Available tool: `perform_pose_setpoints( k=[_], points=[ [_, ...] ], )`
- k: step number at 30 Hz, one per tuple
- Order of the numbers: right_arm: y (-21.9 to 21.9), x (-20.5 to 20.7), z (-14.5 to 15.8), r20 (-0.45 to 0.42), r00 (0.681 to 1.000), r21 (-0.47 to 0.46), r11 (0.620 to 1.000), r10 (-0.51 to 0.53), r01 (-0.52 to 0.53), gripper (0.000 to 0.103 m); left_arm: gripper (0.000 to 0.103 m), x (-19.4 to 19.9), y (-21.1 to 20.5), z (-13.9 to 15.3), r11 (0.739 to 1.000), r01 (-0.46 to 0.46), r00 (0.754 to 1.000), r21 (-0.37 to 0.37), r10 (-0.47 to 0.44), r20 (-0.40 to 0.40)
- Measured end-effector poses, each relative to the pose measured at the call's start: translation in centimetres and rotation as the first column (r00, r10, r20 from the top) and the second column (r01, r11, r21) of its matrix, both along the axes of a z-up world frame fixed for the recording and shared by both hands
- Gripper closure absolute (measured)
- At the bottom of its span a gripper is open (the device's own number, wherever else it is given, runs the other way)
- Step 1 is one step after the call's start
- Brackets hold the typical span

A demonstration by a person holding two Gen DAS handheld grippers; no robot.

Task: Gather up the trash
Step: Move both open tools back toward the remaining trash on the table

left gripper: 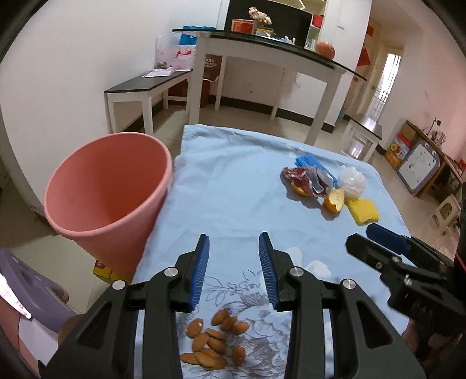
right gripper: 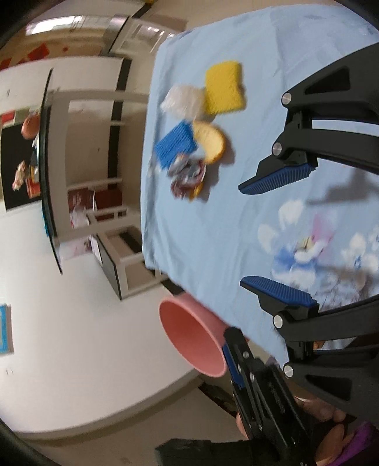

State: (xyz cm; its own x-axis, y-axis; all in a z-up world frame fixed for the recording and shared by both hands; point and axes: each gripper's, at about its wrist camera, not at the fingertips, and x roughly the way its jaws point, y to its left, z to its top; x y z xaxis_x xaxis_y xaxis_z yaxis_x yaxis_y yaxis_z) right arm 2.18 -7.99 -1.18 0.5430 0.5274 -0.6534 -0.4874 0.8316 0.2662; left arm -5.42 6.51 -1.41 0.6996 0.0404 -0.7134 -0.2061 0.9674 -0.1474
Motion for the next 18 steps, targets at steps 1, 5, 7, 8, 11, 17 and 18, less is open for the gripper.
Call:
perform_pose_setpoints(
  k=[1, 5, 7, 8, 11, 17, 18],
  points=[
    [-0.6, 0.1, -0.2, -0.004, 1.0, 0.002, 1.0, -0.014, 0.014, 0.045, 0.067, 0.1, -0.2, -0.1, 1.0, 0.003, 1.0, 0.001, -0.003, -0.004],
    [-2.6, 0.7, -0.5, -0.013, 0.998, 0.007, 0.998, -0.065, 0.065, 0.045, 0.067, 0.4, -0.9, -0.3, 1.0, 0.008, 1.0, 0.006, -0.008, -0.016],
    [-3.6, 1.2, -0.6, -0.019, 0.996, 0.013, 0.996, -0.09, 0.091, 0.045, 0.067, 0.6, -1.1, -0.3, 1.0, 0.012, 1.0, 0.005, -0.012, -0.02],
    [-4.0, 1.5, -0.6, -0.02, 0.995, 0.014, 0.995, -0.101, 0.102, 0.045, 0.067, 0.6, -1.3, -0.4, 1.0, 0.014, 1.0, 0.004, -0.014, -0.021],
    [-5.0, 2.0, -0.6, -0.018, 0.992, 0.018, 0.992, -0.126, 0.126, 0.045, 0.067, 0.9, -1.8, -0.6, 1.0, 0.025, 0.999, 0.007, -0.024, -0.028],
    [-6.7, 2.4, -0.6, -0.009, 0.986, 0.014, 0.985, -0.169, 0.169, 0.045, 0.067, 1.6, -2.7, -0.9, 0.999, 0.042, 0.998, 0.006, -0.042, -0.04],
    [-6.9, 2.5, -0.7, -0.01, 0.984, 0.015, 0.984, -0.176, 0.176, 0.045, 0.067, 1.8, -2.9, -0.9, 0.999, 0.048, 0.998, 0.006, -0.048, -0.043]
  ],
)
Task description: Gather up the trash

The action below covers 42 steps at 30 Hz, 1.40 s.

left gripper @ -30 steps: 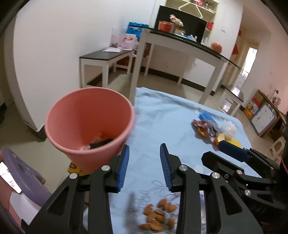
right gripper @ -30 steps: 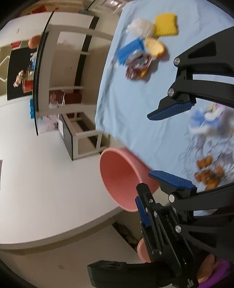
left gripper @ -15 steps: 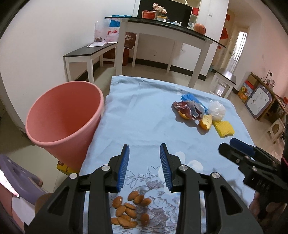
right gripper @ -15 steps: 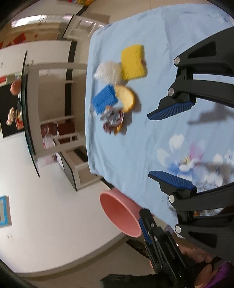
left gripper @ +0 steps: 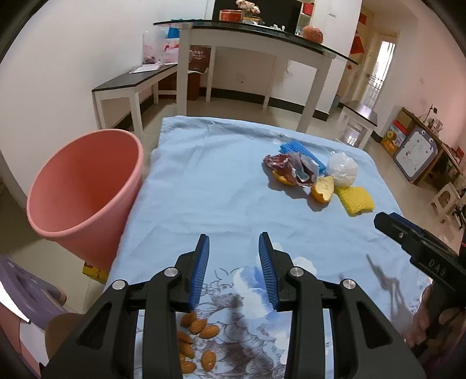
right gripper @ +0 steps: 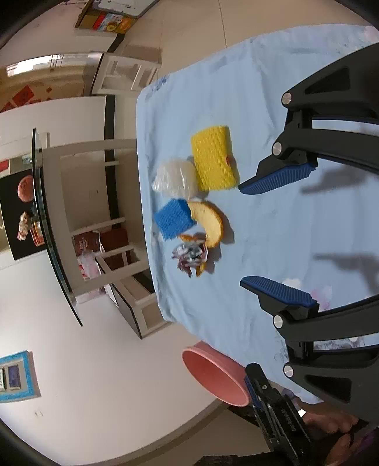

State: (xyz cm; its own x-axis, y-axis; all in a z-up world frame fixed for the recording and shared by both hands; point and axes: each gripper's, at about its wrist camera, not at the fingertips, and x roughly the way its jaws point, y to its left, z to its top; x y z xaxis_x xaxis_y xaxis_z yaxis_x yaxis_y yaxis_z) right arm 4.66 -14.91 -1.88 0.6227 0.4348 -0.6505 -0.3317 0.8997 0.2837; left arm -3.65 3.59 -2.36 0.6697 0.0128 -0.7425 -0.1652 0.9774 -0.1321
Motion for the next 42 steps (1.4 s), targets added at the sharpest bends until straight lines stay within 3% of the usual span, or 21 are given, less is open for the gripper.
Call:
perform_pose_setpoints(
  k=[10, 29, 37, 42],
  points=[
    [-2.6, 1.2, -1.4, -0.035, 0.997, 0.009, 0.998, -0.066, 0.066, 0.045, 0.067, 1.4, -1.5, -0.9, 0.999, 0.033, 0.999, 0.003, -0.033, -0.024],
    [-3.3, 2.3, -3.7, -0.101, 0.993, 0.011, 0.998, -0.063, 0.064, 0.045, 0.067, 3.5, -2.7, -2.3, 0.999, 0.042, 0.997, -0.011, -0.043, -0.068],
    [-3.4, 2.0, -3.9, -0.094, 0.994, 0.032, 0.998, -0.058, 0.061, 0.045, 0.067, 4.2, -2.9, -2.8, 1.0, 0.02, 0.998, -0.004, -0.02, -0.06],
    [-3.5, 1.9, -3.9, -0.099, 0.993, 0.041, 0.997, -0.058, 0.063, 0.045, 0.067, 4.5, -3.0, -3.4, 0.999, -0.006, 1.0, 0.04, 0.007, -0.028]
  ],
)
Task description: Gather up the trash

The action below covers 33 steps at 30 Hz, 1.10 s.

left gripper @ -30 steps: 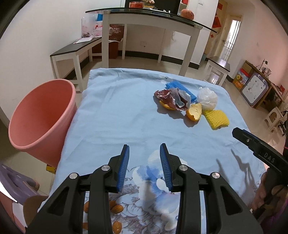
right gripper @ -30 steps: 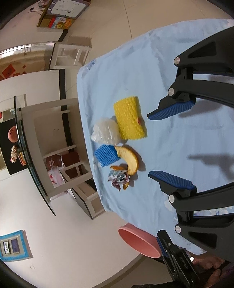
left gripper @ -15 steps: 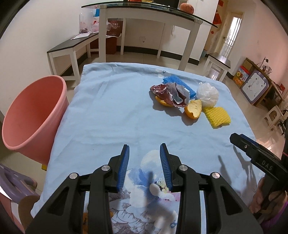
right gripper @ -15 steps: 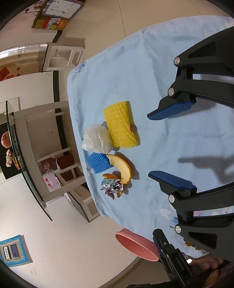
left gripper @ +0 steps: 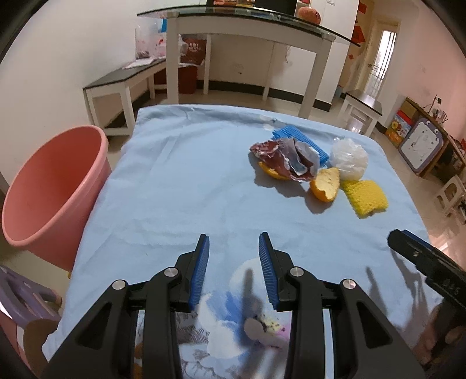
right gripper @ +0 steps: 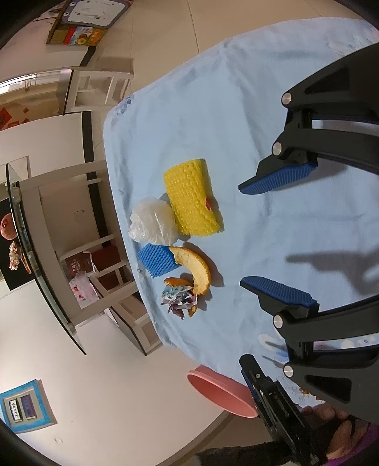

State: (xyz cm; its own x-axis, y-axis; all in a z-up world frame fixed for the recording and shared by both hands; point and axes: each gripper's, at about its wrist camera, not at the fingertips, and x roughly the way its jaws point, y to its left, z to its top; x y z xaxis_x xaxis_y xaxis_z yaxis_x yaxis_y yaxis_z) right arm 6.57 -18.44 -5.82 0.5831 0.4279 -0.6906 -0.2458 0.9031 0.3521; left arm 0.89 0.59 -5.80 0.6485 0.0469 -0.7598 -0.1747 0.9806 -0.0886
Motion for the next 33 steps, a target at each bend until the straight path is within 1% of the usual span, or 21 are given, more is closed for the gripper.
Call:
perform_pose_setpoints(
  k=[4, 6, 8, 12, 17, 19, 22, 25, 27, 29, 30, 33],
  points=[
    [-0.1, -0.2, 0.1, 0.009, 1.0, 0.004, 1.0, 0.004, -0.004, 0.045, 0.067, 0.0, 0.0, -0.3, 1.0, -0.002, 0.999, 0.005, 0.001, 0.034],
    [-0.1, -0.4, 0.1, 0.014, 1.0, 0.005, 1.0, 0.004, -0.004, 0.045, 0.067, 0.1, 0.1, -0.6, 1.0, -0.007, 1.0, -0.018, 0.008, 0.024],
    [-0.2, -0.6, 0.3, 0.028, 1.0, 0.007, 1.0, -0.003, 0.003, 0.045, 0.067, 0.1, 0.1, -0.9, 1.0, -0.014, 1.0, -0.016, 0.014, 0.013],
    [0.0, -0.7, 0.4, 0.035, 0.999, 0.004, 1.0, 0.007, -0.007, 0.045, 0.067, 0.1, 0.2, -0.7, 0.999, -0.02, 0.999, -0.029, 0.02, 0.028],
    [-0.1, -0.4, 0.1, 0.004, 1.0, 0.011, 1.0, 0.013, -0.013, 0.045, 0.067, -0.6, -0.5, -1.2, 1.0, -0.002, 0.999, 0.012, 0.002, 0.044],
    [-0.2, -0.3, -0.1, -0.007, 1.0, 0.013, 1.0, 0.013, -0.013, 0.045, 0.067, -0.9, -0.6, -1.1, 1.0, -0.011, 0.998, 0.02, 0.01, 0.063],
    [-0.3, -0.4, 0.1, 0.005, 1.0, 0.012, 1.0, 0.002, -0.002, 0.045, 0.067, -1.1, -0.3, -1.0, 0.999, -0.031, 0.997, 0.019, 0.03, 0.076],
    [-0.3, -0.7, 0.2, 0.019, 1.0, 0.017, 1.0, -0.001, 0.001, 0.045, 0.067, -1.0, 0.6, -1.9, 0.999, -0.041, 0.999, -0.01, 0.041, 0.036],
    [-0.2, -0.9, 0.4, 0.034, 0.999, 0.016, 1.0, 0.0, -0.001, 0.045, 0.067, -0.8, 2.0, -2.3, 0.994, -0.073, 0.997, -0.08, 0.074, 0.008],
    [-0.2, -1.1, 0.5, 0.055, 0.998, 0.005, 1.0, -0.015, 0.015, 0.045, 0.067, -0.8, 2.6, -2.5, 0.989, -0.083, 0.996, -0.122, 0.085, 0.007],
    [-0.1, -1.3, 0.6, 0.063, 0.998, 0.0, 1.0, -0.022, 0.022, 0.045, 0.067, -0.8, 2.7, -2.5, 0.988, -0.085, 0.996, -0.127, 0.087, 0.008],
    [-0.3, -1.2, 0.5, 0.059, 0.998, -0.004, 0.999, -0.033, 0.033, 0.045, 0.067, -0.9, 2.3, -2.3, 0.991, -0.075, 0.997, -0.108, 0.078, 0.02]
  ],
)
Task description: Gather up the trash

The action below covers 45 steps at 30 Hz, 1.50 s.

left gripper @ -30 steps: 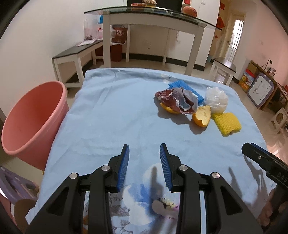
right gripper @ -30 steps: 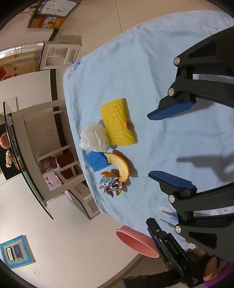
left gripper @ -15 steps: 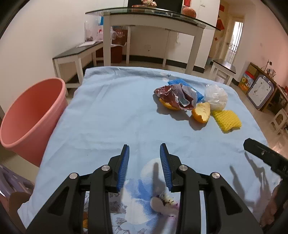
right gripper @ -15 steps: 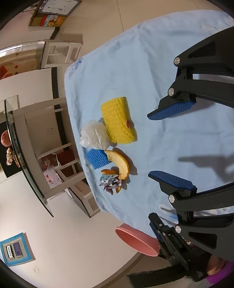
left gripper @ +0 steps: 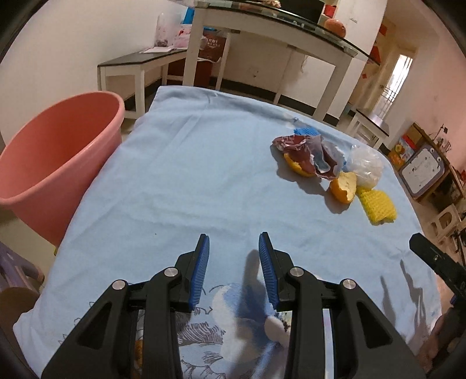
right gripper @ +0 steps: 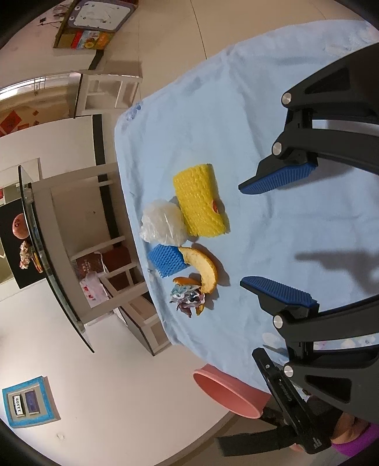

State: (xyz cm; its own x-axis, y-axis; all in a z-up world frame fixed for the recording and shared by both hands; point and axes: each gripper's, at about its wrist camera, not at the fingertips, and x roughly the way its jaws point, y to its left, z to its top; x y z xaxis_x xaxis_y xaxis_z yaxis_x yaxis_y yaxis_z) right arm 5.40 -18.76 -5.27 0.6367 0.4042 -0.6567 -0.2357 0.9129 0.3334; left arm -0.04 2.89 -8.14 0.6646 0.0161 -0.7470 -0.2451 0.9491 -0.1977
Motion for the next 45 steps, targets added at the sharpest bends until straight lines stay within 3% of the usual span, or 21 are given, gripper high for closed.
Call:
perform_pose_setpoints(
  k=[6, 19, 30, 40, 45],
  points=[
    [-0.5, 0.5, -0.4, -0.033, 0.999, 0.004, 0.999, -0.033, 0.033, 0.045, 0.067, -0.3, -1.1, 0.4, 0.998, 0.036, 0.999, 0.054, -0.038, 0.03],
    [-0.3, 0.5, -0.5, -0.029, 0.998, -0.031, 0.998, -0.056, 0.055, 0.045, 0.067, -0.8, -1.9, 0.7, 0.993, 0.068, 0.995, 0.092, -0.074, 0.062],
    [-0.9, 0.6, -0.3, 0.012, 0.984, -0.081, 0.98, -0.179, 0.18, 0.045, 0.067, -0.6, -2.4, 0.7, 0.988, 0.097, 0.993, 0.117, -0.104, 0.054],
    [0.3, 0.9, -0.6, -0.002, 0.992, -0.152, 0.98, -0.128, 0.126, 0.045, 0.067, -0.1, -2.5, 0.4, 0.986, 0.132, 0.991, 0.103, -0.135, 0.02],
    [0.5, 0.4, -0.5, 0.018, 0.992, -0.16, 0.979, -0.126, 0.127, 0.045, 0.067, -0.3, -3.0, 0.4, 0.978, 0.144, 0.989, 0.148, -0.149, 0.021]
  ],
)
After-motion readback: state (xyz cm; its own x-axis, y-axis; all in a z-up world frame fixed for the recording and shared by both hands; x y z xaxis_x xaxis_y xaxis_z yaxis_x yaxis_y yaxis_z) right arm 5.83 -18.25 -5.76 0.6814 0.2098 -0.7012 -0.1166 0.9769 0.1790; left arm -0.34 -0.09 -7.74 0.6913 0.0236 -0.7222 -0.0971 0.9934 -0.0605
